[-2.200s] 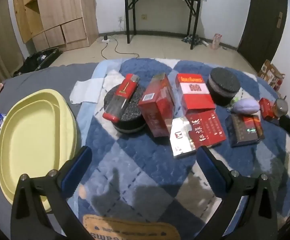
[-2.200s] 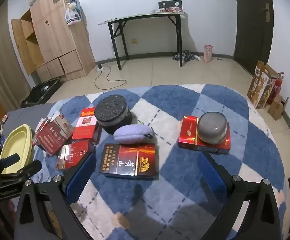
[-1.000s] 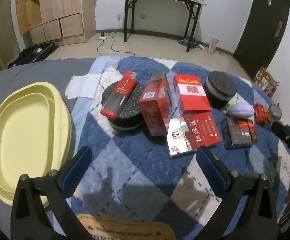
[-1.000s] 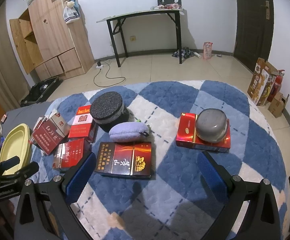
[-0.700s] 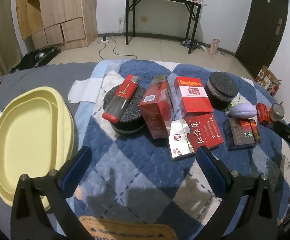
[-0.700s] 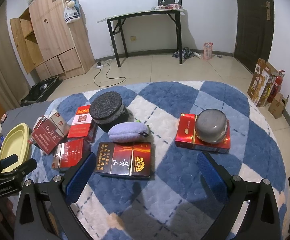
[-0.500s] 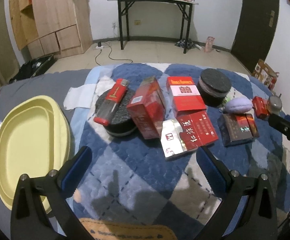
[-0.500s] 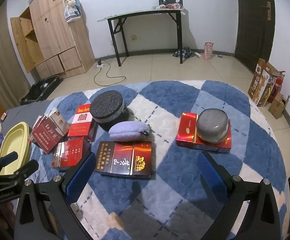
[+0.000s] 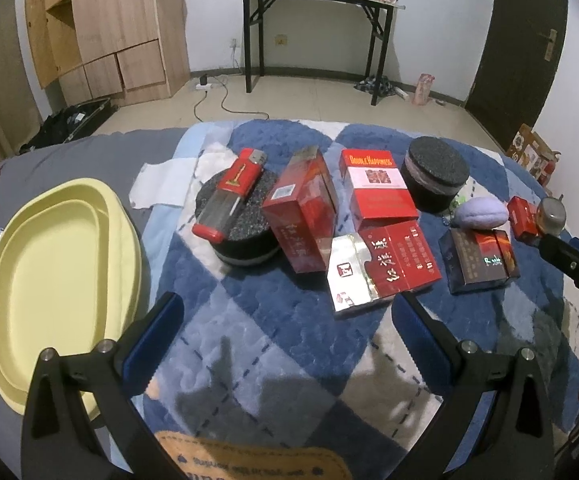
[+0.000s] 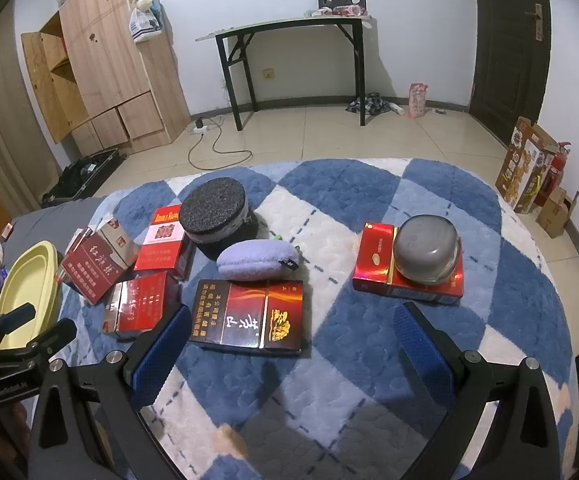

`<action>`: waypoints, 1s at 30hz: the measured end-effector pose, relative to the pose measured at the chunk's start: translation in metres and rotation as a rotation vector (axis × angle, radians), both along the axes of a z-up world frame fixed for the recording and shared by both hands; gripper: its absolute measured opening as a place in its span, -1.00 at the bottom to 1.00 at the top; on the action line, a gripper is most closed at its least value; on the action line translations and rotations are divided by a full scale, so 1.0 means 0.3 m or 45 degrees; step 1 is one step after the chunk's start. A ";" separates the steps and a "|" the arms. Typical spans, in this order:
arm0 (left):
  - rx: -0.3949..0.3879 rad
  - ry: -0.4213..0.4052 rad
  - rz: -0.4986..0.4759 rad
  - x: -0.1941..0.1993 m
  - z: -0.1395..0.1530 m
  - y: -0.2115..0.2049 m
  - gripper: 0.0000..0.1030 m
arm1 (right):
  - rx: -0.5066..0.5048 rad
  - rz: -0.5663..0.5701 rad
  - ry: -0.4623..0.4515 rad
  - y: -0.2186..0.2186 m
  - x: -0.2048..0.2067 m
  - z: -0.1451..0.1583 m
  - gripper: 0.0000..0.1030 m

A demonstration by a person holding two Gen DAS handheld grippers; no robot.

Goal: Organize rigid objects

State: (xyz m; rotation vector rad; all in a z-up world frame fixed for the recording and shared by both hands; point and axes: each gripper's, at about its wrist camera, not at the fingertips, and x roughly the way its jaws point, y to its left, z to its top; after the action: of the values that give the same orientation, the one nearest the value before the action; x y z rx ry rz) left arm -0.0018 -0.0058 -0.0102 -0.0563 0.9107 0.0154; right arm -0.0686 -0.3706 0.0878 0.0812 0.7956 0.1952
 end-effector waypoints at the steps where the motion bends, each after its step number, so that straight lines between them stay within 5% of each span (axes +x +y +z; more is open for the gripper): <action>1: -0.003 0.004 0.000 -0.001 -0.002 0.002 1.00 | -0.001 0.001 0.000 0.001 0.000 -0.001 0.99; 30: -0.012 0.027 -0.014 -0.002 -0.024 0.000 1.00 | -0.037 0.026 0.047 0.021 0.014 -0.027 0.99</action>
State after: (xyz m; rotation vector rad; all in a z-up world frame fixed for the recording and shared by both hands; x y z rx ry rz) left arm -0.0024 -0.0057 -0.0174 -0.0599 0.9321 0.0016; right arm -0.0644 -0.3643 0.0797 0.0497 0.8363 0.2023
